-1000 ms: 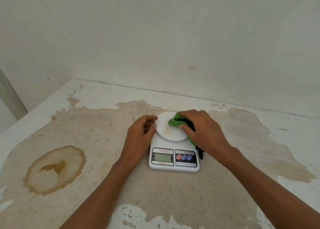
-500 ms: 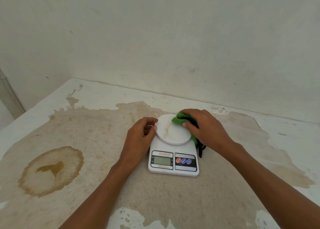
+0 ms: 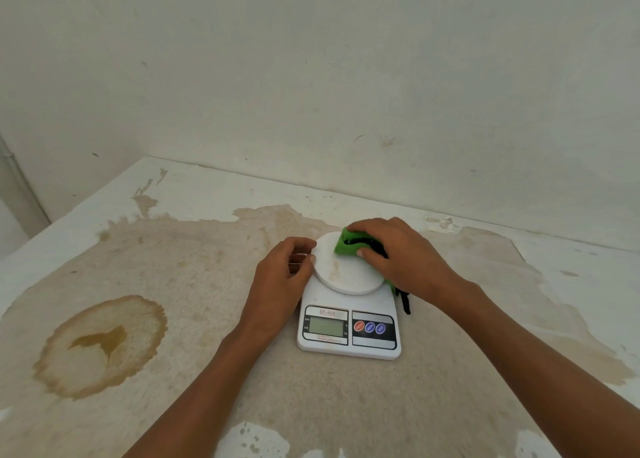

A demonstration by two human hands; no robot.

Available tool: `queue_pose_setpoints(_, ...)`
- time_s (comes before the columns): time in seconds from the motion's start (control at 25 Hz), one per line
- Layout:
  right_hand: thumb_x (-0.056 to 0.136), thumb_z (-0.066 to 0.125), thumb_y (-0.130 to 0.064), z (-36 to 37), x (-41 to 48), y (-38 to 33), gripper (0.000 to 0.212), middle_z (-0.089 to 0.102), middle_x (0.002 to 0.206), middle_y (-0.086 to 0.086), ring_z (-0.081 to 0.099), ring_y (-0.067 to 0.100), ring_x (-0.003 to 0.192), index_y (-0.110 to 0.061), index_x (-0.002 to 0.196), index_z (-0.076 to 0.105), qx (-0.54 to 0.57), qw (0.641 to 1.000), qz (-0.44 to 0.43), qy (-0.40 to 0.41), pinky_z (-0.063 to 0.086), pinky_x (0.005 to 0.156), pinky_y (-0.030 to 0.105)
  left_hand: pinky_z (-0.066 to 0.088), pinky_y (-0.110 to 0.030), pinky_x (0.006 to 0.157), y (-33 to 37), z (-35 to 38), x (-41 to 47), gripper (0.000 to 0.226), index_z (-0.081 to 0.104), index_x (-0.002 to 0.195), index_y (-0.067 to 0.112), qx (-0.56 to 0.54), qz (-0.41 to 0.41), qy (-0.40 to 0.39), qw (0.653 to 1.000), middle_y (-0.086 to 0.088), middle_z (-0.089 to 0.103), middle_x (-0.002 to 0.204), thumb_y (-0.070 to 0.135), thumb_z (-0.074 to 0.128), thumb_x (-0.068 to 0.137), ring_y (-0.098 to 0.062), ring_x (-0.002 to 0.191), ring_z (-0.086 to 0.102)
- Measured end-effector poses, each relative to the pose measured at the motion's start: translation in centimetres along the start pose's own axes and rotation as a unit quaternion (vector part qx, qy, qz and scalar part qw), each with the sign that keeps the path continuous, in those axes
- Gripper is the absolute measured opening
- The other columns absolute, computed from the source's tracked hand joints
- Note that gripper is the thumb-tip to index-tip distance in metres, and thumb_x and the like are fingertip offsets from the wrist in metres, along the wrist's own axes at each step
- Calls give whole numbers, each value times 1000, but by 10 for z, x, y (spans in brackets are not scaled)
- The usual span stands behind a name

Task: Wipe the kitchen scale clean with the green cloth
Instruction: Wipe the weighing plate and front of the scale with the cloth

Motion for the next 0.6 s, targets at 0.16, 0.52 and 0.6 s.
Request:
queue_pose_setpoints(0.16, 90, 57, -24, 1, -21, -14, 37, 60, 120, -22, 49, 8, 106, -37, 124, 56, 28, 994, -69, -86, 42, 88, 25, 56, -18, 81, 1, 0, 0, 21, 62, 116, 26, -9, 0, -1, 1000, 16, 67, 109, 24, 59, 95, 4, 97, 62)
queue_pose_setpoints(0.52, 90, 55, -29, -3, -35, -18, 37, 59, 120, -23, 48, 4, 105, -39, 125, 53, 7, 995, -60, -78, 45, 85, 25, 53, -10, 78, 1, -1, -1, 22, 62, 116, 26, -12, 1, 6, 1000, 17, 67, 107, 24, 58, 95, 8, 97, 62)
queue_pose_setpoints(0.6, 90, 55, -31, -7, -24, -2, 36, 59, 121, -20, 48, 7, 106, -39, 125, 51, -5, 998, -20, -58, 47, 83, 30, 53, -10, 78, 1, -1, -1, 23, 62, 117, 26, -8, 2, 8, 1000, 17, 67, 107, 26, 59, 95, 8, 97, 61)
Point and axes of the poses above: each hand's wrist, its own x-axis towards the middle knuckle, its own z-axis out of the palm, y = z × x, the point moved 9 cm from there along x, towards the middle knuckle
